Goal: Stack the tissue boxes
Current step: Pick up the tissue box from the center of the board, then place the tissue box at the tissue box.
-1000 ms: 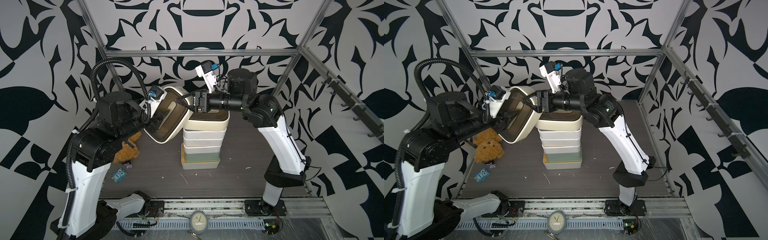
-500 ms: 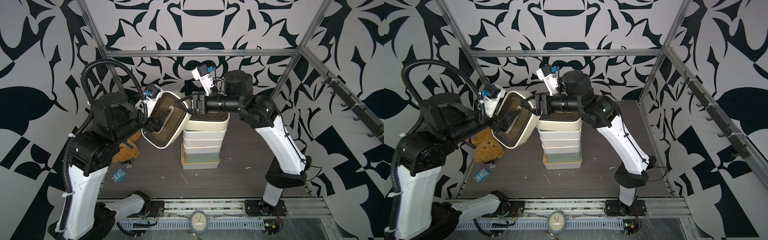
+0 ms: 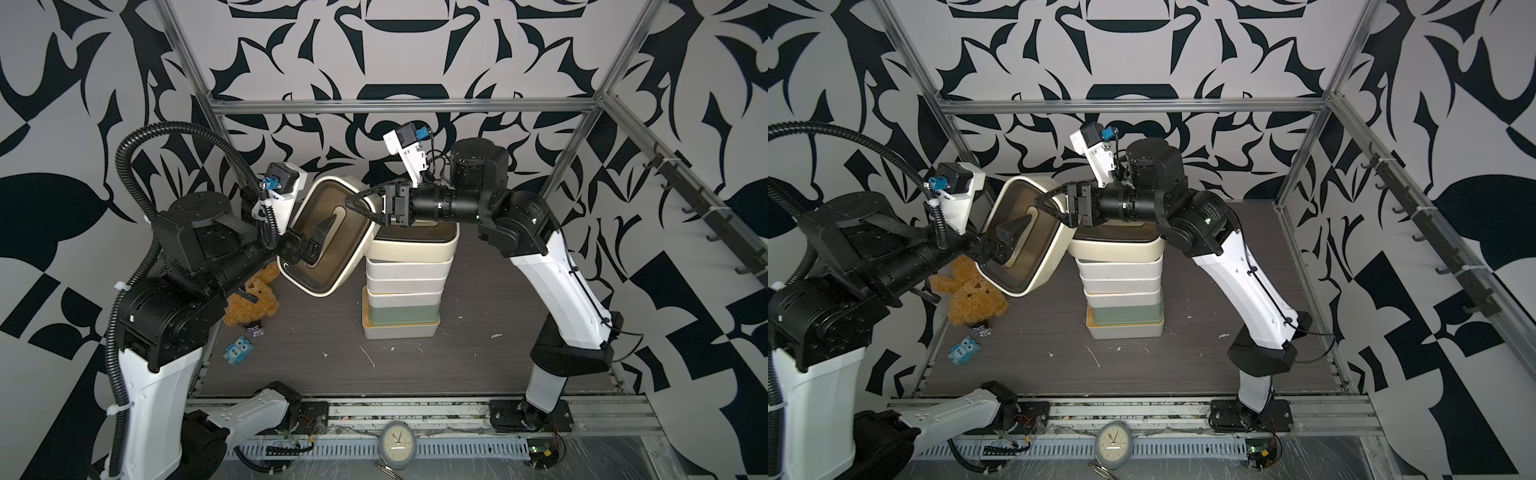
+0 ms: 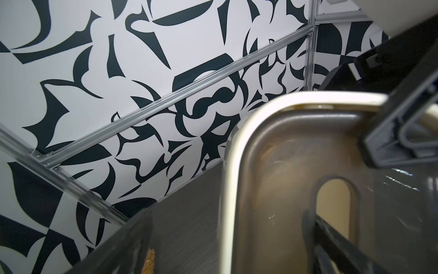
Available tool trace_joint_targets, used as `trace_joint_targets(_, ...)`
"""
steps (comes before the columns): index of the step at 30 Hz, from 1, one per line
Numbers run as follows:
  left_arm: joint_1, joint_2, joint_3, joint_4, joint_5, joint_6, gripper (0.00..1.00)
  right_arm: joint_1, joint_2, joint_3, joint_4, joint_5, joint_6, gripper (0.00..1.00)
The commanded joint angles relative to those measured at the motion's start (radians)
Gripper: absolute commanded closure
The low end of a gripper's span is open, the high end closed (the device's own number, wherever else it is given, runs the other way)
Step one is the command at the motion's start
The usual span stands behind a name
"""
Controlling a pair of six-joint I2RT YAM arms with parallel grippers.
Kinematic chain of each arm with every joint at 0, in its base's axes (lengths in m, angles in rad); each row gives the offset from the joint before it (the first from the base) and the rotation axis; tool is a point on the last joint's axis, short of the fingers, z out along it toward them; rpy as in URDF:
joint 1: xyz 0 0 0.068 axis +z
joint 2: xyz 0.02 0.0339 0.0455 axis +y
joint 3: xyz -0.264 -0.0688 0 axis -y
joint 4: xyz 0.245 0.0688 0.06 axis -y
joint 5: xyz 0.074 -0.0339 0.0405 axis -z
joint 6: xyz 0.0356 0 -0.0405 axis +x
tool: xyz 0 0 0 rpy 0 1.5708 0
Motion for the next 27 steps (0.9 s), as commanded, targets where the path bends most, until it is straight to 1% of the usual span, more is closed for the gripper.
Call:
trace_joint_targets(1, 0.002, -0.013, 0.036, 0.044, -0.079, -0.067, 0.01, 0.005, -0.03, 0.033, 0.098, -0.004, 0.003, 0.77)
trace_joint_targets(6, 0.003, -0.033, 0.037, 0.096, -0.073, -0.124, 0.01, 0.005, -0.029, 0.044, 0.091, 0.041, -0.015, 0.8)
trace_joint_targets(10, 0.003, -0.009, 0.054, 0.096, -0.063, -0.127, 0.01, 0.005, -0.023, 0.056, 0.095, 0.071, -0.034, 0.82)
trace_joint_targets(15, 0.003, 0.033, 0.053, 0.108, -0.065, -0.084, 0.01, 0.004, -0.007, 0.111, 0.107, 0.118, -0.072, 0.87)
trace_joint_targets(19, 0.003, 0.044, 0.047, 0.127, -0.061, -0.038, 0.01, 0.005, -0.002, 0.119, 0.12, 0.148, -0.107, 0.88)
trace_joint_targets(23, 0.003, 0.07, 0.066, 0.154, -0.04, -0.004, 0.01, 0.004, -0.002, 0.114, 0.143, 0.192, -0.143, 0.91)
trace_joint_targets(27, 0.002, 0.078, 0.061, 0.173, 0.004, 0.052, 0.01, 0.005, 0.007, 0.113, 0.162, 0.198, -0.153, 0.91)
